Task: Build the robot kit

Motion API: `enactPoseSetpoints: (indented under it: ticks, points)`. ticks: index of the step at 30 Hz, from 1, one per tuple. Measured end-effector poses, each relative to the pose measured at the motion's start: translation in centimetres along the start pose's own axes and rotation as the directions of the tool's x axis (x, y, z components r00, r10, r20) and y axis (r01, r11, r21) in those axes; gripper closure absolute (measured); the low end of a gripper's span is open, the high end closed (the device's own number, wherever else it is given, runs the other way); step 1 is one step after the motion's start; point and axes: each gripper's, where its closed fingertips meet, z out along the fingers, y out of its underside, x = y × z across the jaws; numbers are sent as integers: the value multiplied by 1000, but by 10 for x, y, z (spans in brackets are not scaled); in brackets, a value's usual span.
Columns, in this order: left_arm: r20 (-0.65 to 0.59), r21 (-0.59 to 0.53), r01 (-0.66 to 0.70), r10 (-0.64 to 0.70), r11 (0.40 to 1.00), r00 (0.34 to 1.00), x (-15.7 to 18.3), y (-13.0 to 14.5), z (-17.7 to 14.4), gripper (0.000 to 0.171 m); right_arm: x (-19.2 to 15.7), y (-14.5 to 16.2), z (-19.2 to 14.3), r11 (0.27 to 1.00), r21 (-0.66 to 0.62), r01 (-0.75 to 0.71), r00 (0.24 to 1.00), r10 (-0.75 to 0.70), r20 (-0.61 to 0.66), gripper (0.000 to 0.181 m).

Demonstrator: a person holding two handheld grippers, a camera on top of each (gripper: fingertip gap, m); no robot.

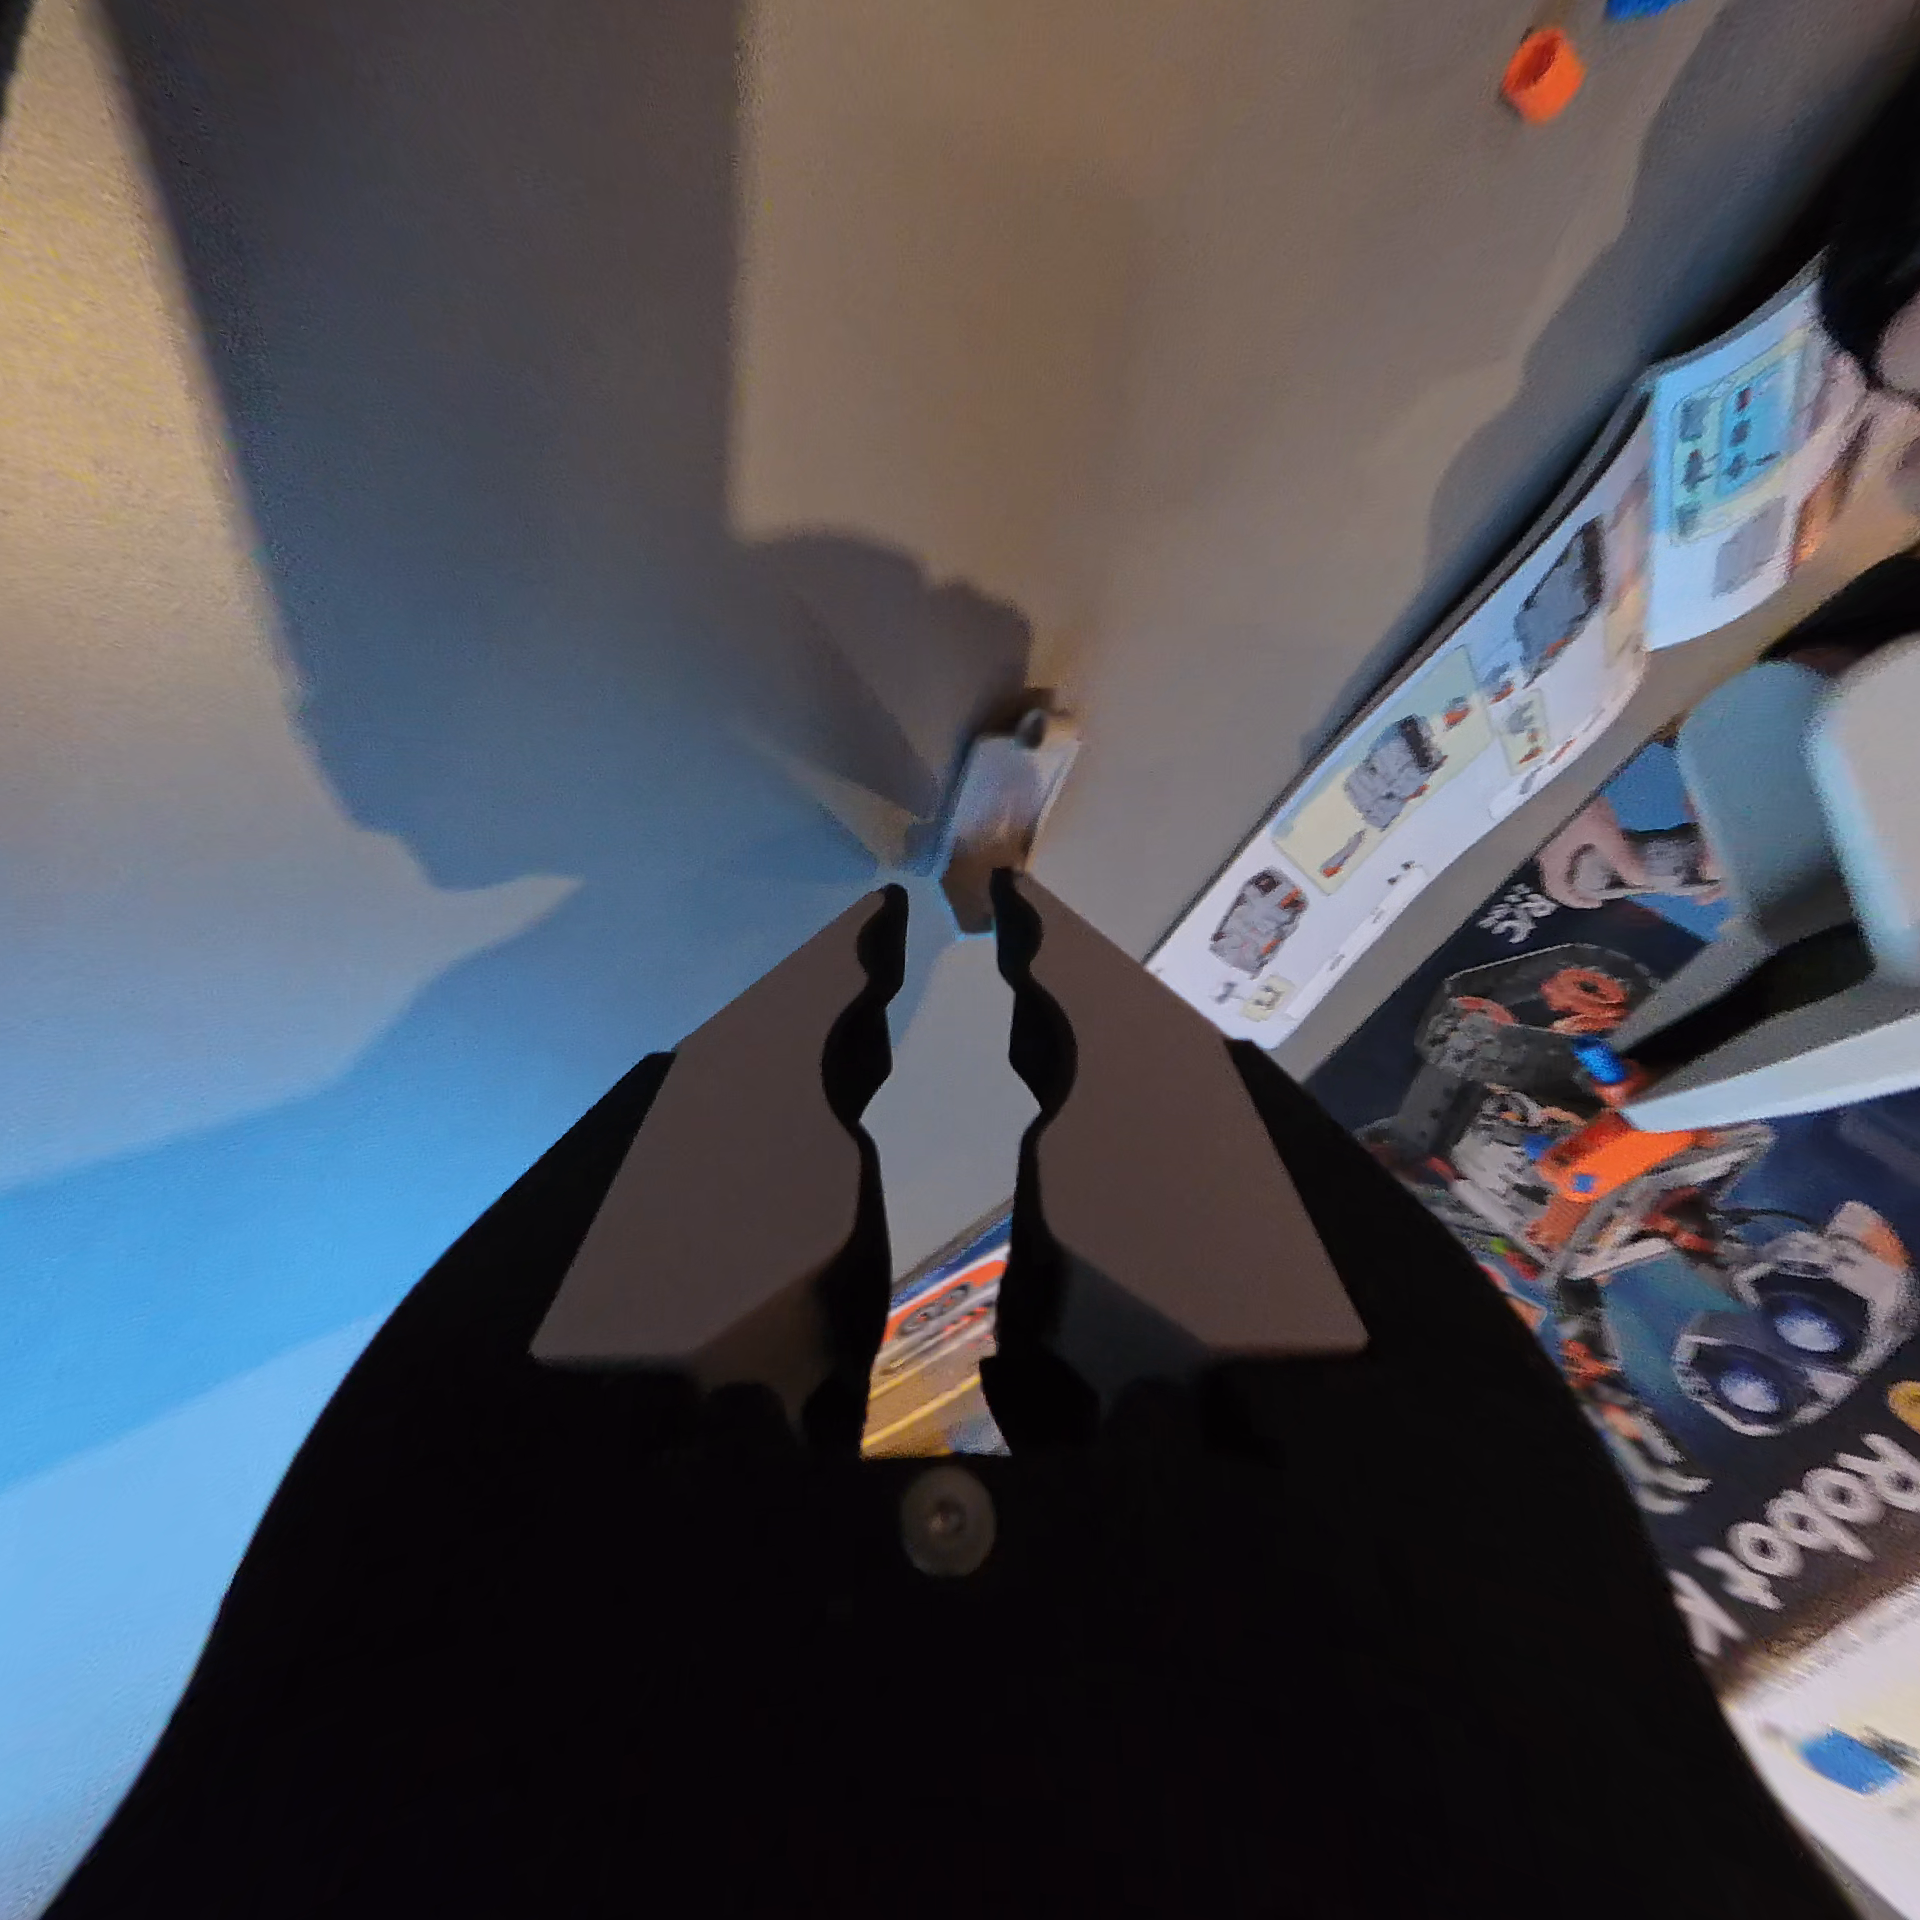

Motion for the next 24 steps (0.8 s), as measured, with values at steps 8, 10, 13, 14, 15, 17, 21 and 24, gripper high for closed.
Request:
enactPoseSetpoints:
  ticks: [8, 10, 13, 14, 15, 17, 21, 24]
  points:
    - [4, -17, 3, -3, 1000, 1000, -2, 4, 2, 166, 2, 7, 6, 959, -71, 274, 959, -278, -52, 164]
    - [4, -19, 5, -5, 1000, 1000, -2, 4, 3, 166, 3, 10, 6, 958, -74, 277, 959, -280, -42, 162]
    - [4, -20, 9, -9, 1000, 1000, -3, 5, 3, 166, 13, 8, 2, 950, -41, 310, 946, -313, -87, 162]
    - [4, -23, 11, -11, 1000, 1000, -3, 6, 3, 166, 14, 6, 0, 941, -14, 339, 935, -339, -106, 162]
    - [3, -26, 12, -12, 1000, 1000, -4, 7, 4, 166, 14, 2, -1, 922, 15, 386, 916, -381, -123, 162]
    - [5, -36, 15, -15, 999, 1000, -4, 9, 5, 166, 9, -1, 0, 866, 27, 499, 860, -490, -144, 162]
    - [10, -53, 12, -12, 999, 1000, -5, 12, 7, 167, 5, 3, 6, 787, 25, 617, 779, -606, -158, 160]
    - [13, -61, 11, -10, 998, 1000, -6, 13, 8, 166, 9, 10, 11, 747, -2, 665, 735, -655, -175, 156]
